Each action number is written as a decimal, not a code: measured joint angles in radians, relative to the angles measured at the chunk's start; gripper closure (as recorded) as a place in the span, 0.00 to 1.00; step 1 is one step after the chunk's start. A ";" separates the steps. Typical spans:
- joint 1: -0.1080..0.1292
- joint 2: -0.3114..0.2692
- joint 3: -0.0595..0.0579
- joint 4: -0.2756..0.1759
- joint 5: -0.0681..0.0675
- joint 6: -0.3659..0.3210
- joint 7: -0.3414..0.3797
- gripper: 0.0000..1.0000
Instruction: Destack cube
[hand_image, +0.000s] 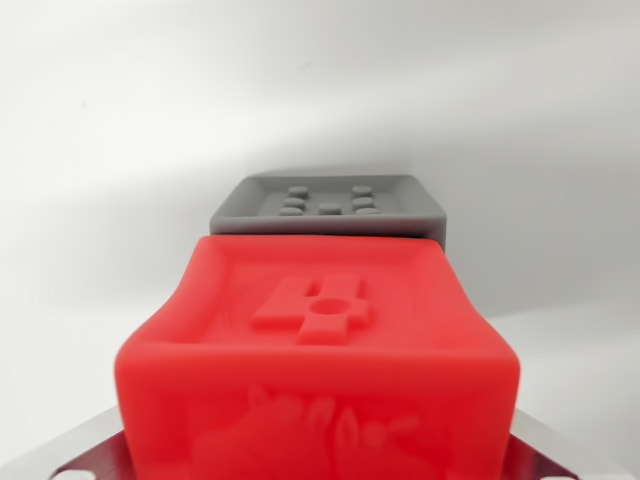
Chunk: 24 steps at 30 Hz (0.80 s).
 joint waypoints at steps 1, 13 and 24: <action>0.000 0.000 0.000 0.000 0.000 0.000 0.000 1.00; -0.001 -0.018 0.002 -0.002 0.005 -0.015 -0.004 1.00; -0.001 -0.090 0.009 -0.010 0.034 -0.074 -0.023 1.00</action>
